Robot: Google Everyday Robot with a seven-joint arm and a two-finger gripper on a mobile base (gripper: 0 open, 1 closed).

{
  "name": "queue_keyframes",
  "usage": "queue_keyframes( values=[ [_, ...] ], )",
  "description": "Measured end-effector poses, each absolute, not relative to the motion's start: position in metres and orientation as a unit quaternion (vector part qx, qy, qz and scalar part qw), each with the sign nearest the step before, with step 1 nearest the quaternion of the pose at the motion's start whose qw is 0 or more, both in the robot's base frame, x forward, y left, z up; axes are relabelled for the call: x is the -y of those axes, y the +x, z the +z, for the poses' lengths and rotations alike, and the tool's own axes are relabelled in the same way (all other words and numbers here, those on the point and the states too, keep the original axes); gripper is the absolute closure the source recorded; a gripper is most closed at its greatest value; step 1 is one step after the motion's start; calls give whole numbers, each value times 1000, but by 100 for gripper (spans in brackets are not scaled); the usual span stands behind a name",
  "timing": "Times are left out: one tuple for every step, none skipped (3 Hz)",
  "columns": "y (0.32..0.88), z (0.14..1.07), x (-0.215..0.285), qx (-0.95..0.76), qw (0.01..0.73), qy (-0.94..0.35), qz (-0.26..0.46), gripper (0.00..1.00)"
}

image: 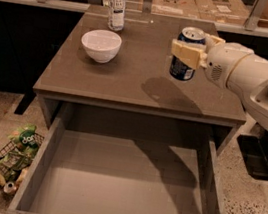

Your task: Pick pepsi can from top drawer and place on counter

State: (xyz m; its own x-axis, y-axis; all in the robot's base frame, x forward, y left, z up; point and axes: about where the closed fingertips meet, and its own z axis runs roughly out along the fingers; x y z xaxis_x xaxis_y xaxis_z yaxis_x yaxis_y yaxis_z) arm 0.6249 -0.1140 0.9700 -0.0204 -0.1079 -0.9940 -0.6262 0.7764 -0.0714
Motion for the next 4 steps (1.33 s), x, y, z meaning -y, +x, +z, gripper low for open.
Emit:
queue_keyframes(
  values=[
    [644, 939, 116, -679, 654, -240, 231, 100],
    [656, 915, 114, -686, 648, -228, 239, 100],
    [662, 901, 111, -696, 640, -227, 235, 100],
    [666, 898, 109, -704, 633, -236, 220, 100]
  ],
)
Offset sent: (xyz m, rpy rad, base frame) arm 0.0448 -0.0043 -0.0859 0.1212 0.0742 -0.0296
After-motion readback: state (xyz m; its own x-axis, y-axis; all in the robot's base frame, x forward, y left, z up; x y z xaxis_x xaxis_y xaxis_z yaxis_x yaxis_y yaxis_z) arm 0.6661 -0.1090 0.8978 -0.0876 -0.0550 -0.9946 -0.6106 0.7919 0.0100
